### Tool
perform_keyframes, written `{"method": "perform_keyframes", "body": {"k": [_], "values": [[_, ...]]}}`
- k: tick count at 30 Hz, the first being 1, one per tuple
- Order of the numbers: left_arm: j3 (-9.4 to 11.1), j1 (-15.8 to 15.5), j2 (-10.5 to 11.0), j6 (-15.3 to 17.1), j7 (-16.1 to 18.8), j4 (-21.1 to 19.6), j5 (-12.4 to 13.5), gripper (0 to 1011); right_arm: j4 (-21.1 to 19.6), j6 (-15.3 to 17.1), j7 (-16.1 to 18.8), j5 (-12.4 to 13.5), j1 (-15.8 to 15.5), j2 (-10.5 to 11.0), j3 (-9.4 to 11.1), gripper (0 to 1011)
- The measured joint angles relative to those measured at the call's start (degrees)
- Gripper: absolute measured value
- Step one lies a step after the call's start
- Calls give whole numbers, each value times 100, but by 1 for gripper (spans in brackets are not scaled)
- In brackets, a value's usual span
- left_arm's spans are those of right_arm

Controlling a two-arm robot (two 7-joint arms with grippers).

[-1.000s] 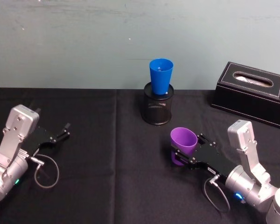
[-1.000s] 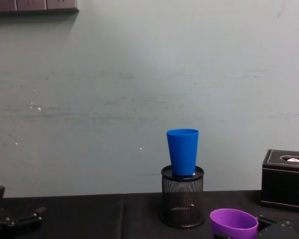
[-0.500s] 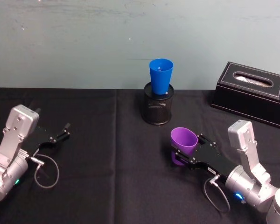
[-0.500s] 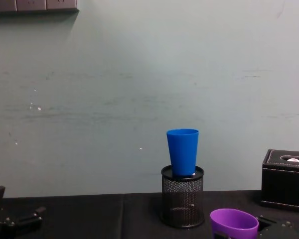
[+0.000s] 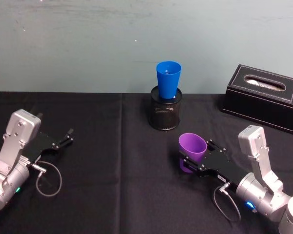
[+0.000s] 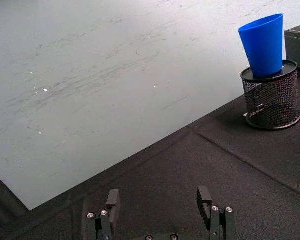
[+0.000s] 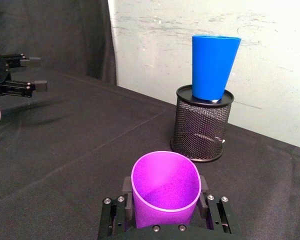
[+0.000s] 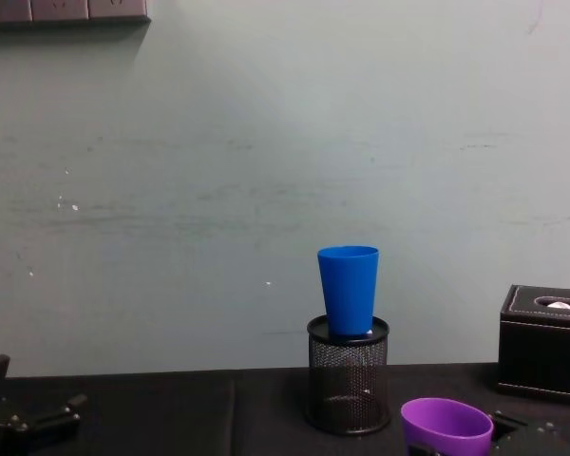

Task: Pick up one cup with a gripper and tap it against the other cup.

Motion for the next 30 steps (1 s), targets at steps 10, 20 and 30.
{"method": "perform_keyframes", "body": {"k": [10,20,30], "values": [[0,0,0,0,0,0,0,1011,0,0,2,0,0,0,0,729],[0,0,0,0,0,0,0,1011,0,0,2,0,0,0,0,729],[0,0,0,0,0,0,0,1012,0,0,2,0,0,0,0,729]]}}
